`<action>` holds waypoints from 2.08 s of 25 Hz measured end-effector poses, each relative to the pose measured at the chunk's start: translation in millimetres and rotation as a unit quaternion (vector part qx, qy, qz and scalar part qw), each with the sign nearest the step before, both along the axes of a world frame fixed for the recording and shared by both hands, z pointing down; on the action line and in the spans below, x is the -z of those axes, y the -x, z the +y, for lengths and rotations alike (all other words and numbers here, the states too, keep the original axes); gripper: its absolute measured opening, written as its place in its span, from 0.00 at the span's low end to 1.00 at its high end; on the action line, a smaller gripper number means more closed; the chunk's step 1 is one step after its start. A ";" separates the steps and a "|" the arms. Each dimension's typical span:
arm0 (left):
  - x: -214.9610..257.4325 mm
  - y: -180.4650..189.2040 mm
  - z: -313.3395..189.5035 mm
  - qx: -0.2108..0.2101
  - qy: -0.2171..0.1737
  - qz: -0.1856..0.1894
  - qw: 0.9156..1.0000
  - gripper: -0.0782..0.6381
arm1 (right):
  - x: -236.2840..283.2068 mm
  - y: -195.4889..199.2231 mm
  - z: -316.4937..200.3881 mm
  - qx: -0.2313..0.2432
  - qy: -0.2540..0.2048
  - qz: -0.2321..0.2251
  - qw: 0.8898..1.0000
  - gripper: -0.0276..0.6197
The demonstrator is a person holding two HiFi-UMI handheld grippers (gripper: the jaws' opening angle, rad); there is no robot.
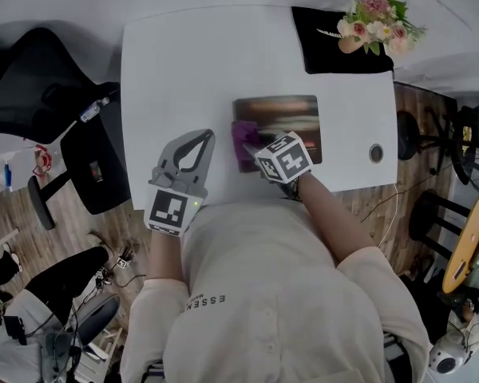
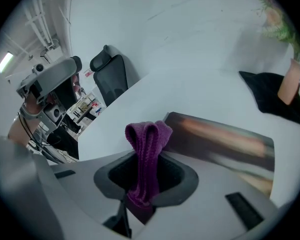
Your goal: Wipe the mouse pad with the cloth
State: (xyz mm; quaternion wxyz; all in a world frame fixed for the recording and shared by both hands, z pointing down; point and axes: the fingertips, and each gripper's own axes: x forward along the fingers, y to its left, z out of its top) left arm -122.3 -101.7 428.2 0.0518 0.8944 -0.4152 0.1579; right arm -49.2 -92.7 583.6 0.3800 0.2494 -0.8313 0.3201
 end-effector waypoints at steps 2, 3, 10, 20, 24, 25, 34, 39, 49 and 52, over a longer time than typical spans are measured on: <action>-1.2 -2.3 -2.1 -0.005 -0.001 -0.004 1.000 0.11 | -3.0 -4.9 -2.7 -0.010 0.005 -0.002 1.000 0.20; -1.2 -4.5 -3.5 -0.007 -0.002 -0.005 1.000 0.11 | -3.6 -7.9 -4.1 -0.015 0.008 -0.004 1.000 0.20; -0.1 -23.5 -8.4 -0.014 -0.002 -0.006 1.000 0.11 | -3.6 -30.2 -8.7 -0.031 0.013 -0.006 0.999 0.20; 4.6 -62.9 -16.3 0.000 0.001 -0.004 1.000 0.11 | -3.8 -86.4 -17.4 -0.028 0.002 0.017 0.999 0.20; 10.7 -83.5 -19.5 0.005 -0.003 -0.002 1.000 0.11 | -4.1 -117.0 -23.0 -0.041 0.004 0.023 0.999 0.21; 11.8 -88.4 -19.7 0.006 -0.004 -0.002 1.000 0.11 | -4.0 -124.4 -24.1 -0.043 0.004 0.025 0.999 0.21; 16.2 -122.7 -15.6 0.008 -0.006 -0.015 1.000 0.11 | -5.0 -185.2 -34.0 -0.072 0.000 0.035 0.997 0.21; 19.2 -136.6 -6.4 0.014 -0.010 -0.020 1.000 0.11 | -6.9 -217.0 -34.5 -0.093 0.001 0.040 0.995 0.21; 24.3 -143.5 12.1 0.028 -0.023 -0.019 0.999 0.11 | 6.2 -241.4 -34.5 -0.105 -0.014 0.037 0.994 0.21; 26.6 -135.3 13.2 0.034 -0.027 -0.018 0.999 0.11 | 22.3 -227.0 -28.5 -0.092 -0.027 0.022 0.995 0.21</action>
